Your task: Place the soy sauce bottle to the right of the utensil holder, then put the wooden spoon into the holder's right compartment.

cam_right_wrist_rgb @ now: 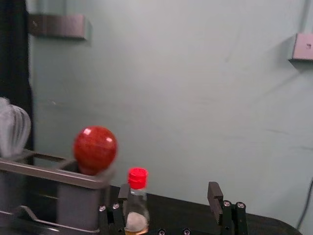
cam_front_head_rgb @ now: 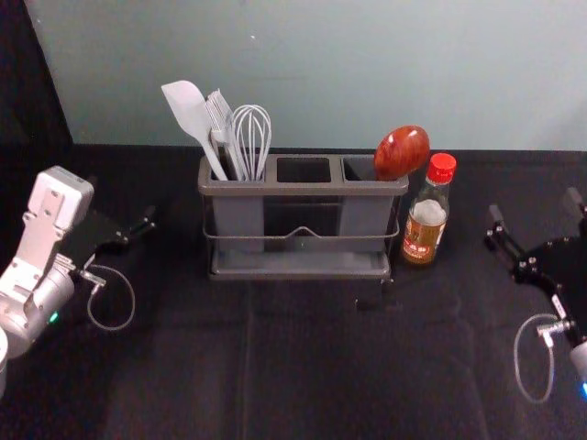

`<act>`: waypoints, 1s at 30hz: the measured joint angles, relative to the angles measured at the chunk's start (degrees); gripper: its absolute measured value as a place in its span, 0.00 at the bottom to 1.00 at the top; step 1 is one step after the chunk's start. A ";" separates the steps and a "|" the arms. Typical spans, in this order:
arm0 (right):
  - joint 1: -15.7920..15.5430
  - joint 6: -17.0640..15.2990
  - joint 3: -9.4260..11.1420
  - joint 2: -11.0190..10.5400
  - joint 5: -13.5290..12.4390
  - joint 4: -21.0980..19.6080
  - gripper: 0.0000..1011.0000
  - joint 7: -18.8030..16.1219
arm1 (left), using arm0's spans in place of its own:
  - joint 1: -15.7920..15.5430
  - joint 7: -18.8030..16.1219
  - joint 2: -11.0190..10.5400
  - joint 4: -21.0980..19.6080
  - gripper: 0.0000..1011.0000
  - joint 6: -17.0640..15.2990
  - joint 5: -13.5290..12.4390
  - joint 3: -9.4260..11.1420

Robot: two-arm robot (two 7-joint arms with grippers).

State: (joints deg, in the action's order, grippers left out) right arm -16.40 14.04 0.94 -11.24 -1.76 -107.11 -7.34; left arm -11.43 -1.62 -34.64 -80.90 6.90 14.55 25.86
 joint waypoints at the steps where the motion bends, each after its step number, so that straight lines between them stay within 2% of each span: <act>1: 0.66 -0.59 0.15 0.05 0.27 0.53 0.99 0.10 | 0.00 0.00 0.00 0.00 0.99 0.00 0.00 0.00; 6: 5.04 -3.63 0.11 0.06 2.69 4.16 0.99 0.71 | 0.00 0.00 0.00 0.00 0.99 0.00 0.00 0.00; 8: 8.12 -4.91 -0.29 -0.05 4.08 6.97 0.99 0.80 | 0.00 0.00 0.00 0.00 0.99 0.00 0.00 0.00; 9: 8.12 -4.91 -0.29 -0.05 4.08 6.97 0.99 0.80 | 0.00 0.00 0.00 0.00 0.99 0.00 0.00 0.00; 15: 14.04 -6.11 -1.30 -0.77 6.93 12.90 0.99 0.81 | 0.00 0.00 0.00 0.00 0.99 0.00 0.00 0.00; 22: 17.66 -8.31 -2.53 -1.79 9.23 16.47 0.99 0.29 | 0.00 0.00 0.00 0.00 0.99 0.00 0.00 0.00; 30: 19.45 -11.61 -3.77 -2.63 11.40 17.82 0.99 -0.34 | 0.00 0.00 0.00 0.00 0.99 0.00 0.00 0.00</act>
State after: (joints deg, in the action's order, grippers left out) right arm 3.05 2.43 -2.83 -13.87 9.64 -89.30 -7.67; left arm -11.43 -1.62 -34.64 -80.90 6.91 14.55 25.86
